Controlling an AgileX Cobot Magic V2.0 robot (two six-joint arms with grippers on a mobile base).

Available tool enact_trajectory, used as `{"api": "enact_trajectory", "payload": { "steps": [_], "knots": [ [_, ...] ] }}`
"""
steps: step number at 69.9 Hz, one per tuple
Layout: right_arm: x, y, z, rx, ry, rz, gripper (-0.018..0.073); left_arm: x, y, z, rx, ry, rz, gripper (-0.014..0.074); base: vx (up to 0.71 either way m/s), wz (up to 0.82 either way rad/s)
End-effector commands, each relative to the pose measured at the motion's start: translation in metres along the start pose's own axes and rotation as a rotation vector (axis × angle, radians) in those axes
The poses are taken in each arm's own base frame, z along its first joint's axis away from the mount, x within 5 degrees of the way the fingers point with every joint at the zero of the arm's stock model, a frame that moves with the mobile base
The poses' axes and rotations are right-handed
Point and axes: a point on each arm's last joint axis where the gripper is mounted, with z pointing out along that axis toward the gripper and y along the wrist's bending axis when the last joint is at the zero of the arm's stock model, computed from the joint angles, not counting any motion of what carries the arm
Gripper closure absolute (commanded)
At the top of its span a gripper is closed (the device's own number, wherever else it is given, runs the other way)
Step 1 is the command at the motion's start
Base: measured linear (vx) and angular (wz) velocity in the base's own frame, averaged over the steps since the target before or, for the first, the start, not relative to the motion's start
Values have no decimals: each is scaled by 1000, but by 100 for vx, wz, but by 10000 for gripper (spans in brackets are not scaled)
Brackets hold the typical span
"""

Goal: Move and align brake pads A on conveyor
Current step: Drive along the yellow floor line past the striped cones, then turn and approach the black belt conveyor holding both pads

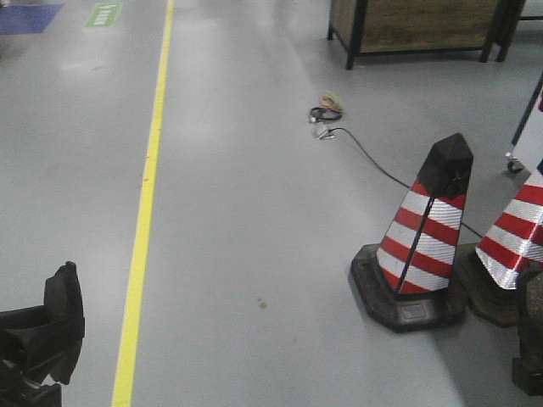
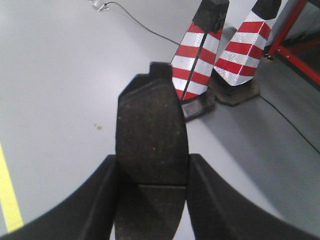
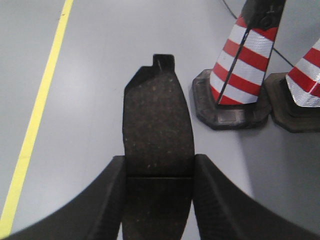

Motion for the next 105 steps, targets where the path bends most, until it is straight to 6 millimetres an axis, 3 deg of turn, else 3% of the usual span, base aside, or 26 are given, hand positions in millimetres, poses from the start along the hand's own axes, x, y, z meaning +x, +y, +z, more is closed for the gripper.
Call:
{"api": "enact_trajectory", "payload": {
  "steps": [1, 64, 105],
  "knots": [
    [-16, 0, -5, 4, -113, -13, 515, -17, -5, -5, 40, -115, 2, 458, 47, -32],
    [-16, 0, -5, 4, -113, -13, 515, -17, -5, -5, 40, -115, 2, 458, 44, -36],
    [-16, 0, -5, 4, -113, -13, 515, -17, -5, -5, 40, -115, 2, 458, 31, -67]
  ]
}}
